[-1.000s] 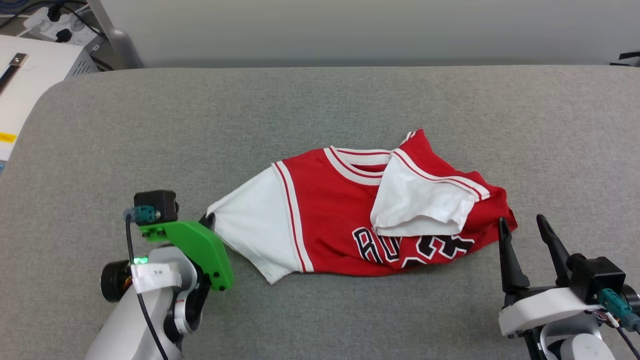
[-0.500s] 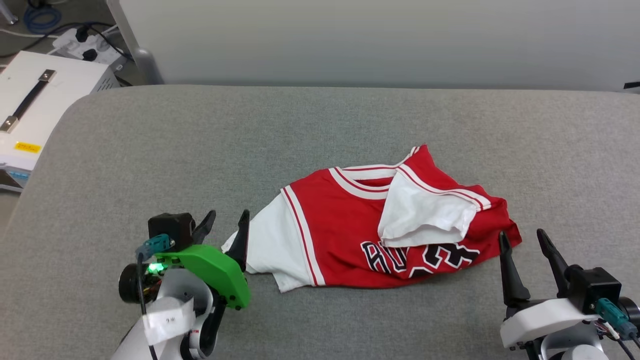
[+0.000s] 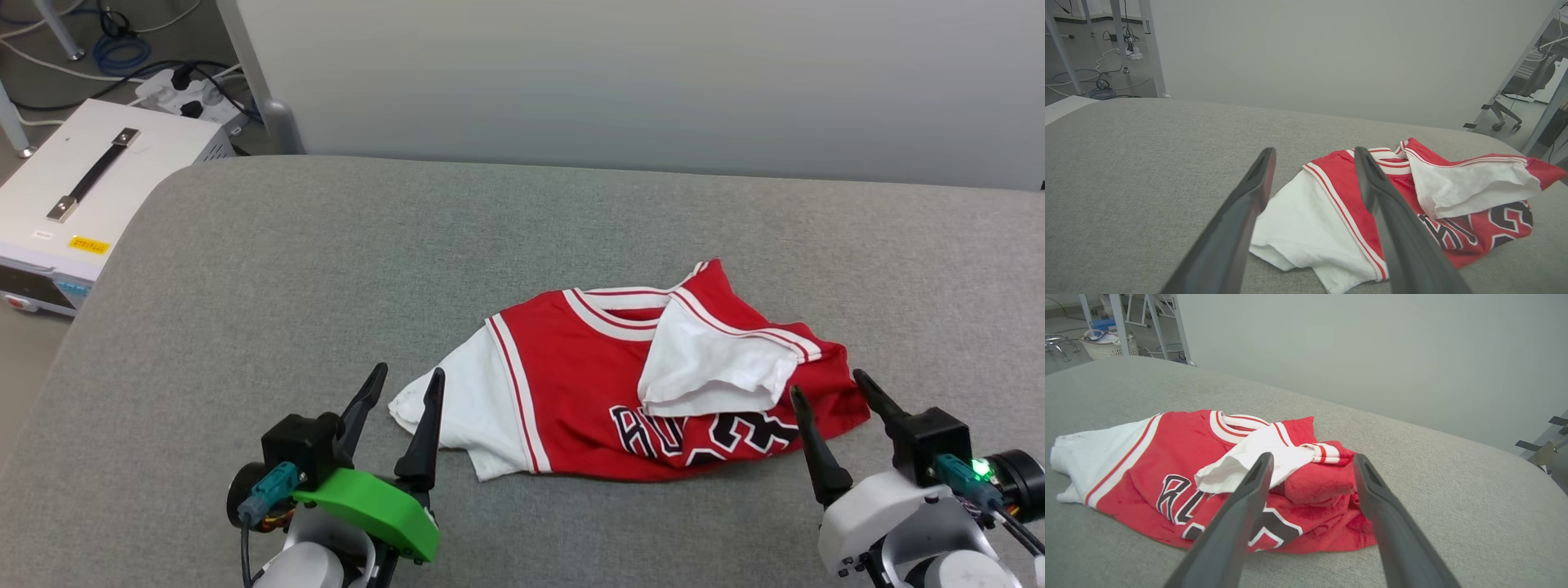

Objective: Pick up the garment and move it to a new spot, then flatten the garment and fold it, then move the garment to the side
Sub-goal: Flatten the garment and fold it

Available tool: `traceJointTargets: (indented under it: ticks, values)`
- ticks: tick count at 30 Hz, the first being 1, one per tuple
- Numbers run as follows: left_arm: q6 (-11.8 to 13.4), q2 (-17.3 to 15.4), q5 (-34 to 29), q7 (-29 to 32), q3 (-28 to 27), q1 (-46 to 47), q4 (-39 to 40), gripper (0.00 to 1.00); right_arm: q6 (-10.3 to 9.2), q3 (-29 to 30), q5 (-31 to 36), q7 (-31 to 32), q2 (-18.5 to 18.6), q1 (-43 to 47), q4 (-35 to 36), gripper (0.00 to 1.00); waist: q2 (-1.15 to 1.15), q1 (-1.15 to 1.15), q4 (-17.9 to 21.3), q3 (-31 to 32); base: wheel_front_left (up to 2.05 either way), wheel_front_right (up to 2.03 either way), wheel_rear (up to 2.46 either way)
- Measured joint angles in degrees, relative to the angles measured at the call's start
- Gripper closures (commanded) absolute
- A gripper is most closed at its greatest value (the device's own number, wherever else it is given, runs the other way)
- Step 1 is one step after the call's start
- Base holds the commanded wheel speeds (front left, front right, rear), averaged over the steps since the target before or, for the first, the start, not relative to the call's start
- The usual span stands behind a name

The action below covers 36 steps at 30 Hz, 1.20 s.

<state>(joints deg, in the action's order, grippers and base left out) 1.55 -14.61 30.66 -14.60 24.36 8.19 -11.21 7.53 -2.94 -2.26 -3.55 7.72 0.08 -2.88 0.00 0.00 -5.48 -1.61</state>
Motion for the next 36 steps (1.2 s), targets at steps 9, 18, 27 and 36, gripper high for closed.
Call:
traceJointTargets:
  ticks: [9, 18, 27, 36]
  values:
    - [-1.4, 1.1, -1.9, -0.1, -1.4, 0.1, -1.1, 0.00, 0.00, -16.6, -7.5, 23.6, 16.7, -8.1, 6.0, 0.00, 0.00, 0.00, -1.7, -1.7, 0.00, 0.00, 0.00]
    - [-3.3, 2.8, -4.0, -0.1, -0.7, 1.4, -4.5, 0.00, 0.00, -31.5, -15.1, 40.2, 26.9, -20.3, 5.0, 0.00, 0.00, 0.00, -5.3, -3.7, 0.00, 0.00, 0.00]
    - [-3.4, 3.7, -4.1, -0.1, -1.5, 2.5, -4.8, 0.00, 0.00, -35.8, -14.4, 38.5, 27.9, -25.8, -0.4, 0.00, 0.00, 0.00, -7.3, -6.3, 0.00, 0.00, 0.00]
    - [-4.4, 4.6, -4.9, -0.1, -2.5, 3.2, -5.2, 0.00, 0.00, -33.9, -15.0, 34.0, 24.9, -27.1, -4.0, 1.00, 0.00, 0.00, -8.1, -8.1, 0.00, 0.00, 0.00]
